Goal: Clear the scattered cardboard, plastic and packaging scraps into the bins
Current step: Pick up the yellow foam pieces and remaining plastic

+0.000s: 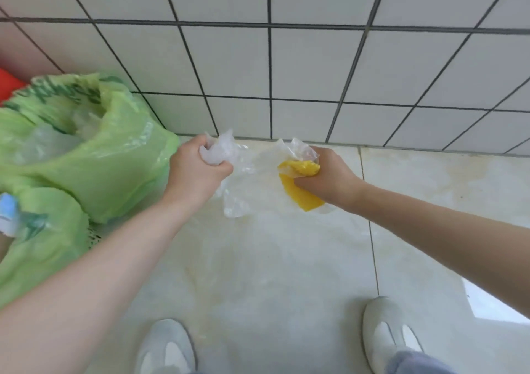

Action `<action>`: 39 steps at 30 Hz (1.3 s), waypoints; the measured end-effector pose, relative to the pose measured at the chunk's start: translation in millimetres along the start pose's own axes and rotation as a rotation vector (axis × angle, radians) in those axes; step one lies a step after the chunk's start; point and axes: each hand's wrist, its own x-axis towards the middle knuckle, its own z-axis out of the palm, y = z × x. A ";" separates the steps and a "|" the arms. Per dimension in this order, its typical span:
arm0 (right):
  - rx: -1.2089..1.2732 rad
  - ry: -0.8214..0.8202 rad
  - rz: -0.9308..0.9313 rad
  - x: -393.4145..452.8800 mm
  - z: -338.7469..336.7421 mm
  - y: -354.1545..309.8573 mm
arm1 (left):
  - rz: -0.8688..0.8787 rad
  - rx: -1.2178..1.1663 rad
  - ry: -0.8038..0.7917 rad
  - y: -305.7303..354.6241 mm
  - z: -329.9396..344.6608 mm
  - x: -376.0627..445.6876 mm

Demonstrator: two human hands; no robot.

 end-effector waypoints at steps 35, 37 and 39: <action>-0.420 -0.085 -0.547 178.6 224.5 -256.7 | -0.432 -0.126 0.376 -119.6 -185.2 142.3; -0.543 -0.109 -0.587 185.1 244.9 -256.3 | -0.527 -0.095 0.262 -129.0 -189.7 148.6; -0.619 -0.175 -0.597 187.8 256.5 -252.7 | -0.580 0.068 0.117 -138.9 -193.0 153.5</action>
